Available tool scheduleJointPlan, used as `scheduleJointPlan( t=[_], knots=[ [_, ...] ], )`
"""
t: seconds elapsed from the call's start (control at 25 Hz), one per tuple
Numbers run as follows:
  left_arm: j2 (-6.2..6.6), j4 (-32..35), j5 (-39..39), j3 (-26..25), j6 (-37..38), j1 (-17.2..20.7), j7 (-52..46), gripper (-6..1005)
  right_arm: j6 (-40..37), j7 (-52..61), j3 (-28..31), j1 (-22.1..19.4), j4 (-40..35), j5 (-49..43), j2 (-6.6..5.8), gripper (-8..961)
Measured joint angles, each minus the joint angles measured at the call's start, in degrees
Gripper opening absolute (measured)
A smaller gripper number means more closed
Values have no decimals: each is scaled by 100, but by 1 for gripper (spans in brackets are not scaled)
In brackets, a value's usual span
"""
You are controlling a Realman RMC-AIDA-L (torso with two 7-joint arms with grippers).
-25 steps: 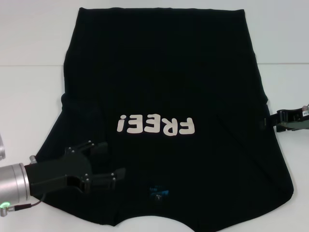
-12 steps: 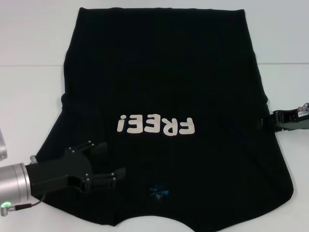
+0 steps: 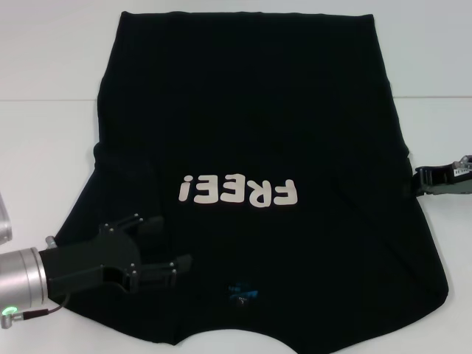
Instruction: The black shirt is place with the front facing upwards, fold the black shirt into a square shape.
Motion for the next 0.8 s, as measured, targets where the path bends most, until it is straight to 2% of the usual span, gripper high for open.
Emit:
scheduleJointPlan(
  t=[0.24, 0.36, 0.68, 0.8],
  knots=[
    [0, 0, 0, 0, 0, 0, 0, 887, -3, -1, -3, 10, -4, 11, 0, 102],
    [0, 0, 0, -1, -1, 1, 0, 884, -48, -13, -2, 22, -32, 62, 5, 42],
    [0, 0, 0, -12, -1, 16, 0, 878, -467, -512, 11, 16, -65, 796, 20, 44],
    [-6, 0, 0, -12, 0, 17, -8, 875, -580, -701, 4, 28, -70, 889, 69, 43]
  ],
)
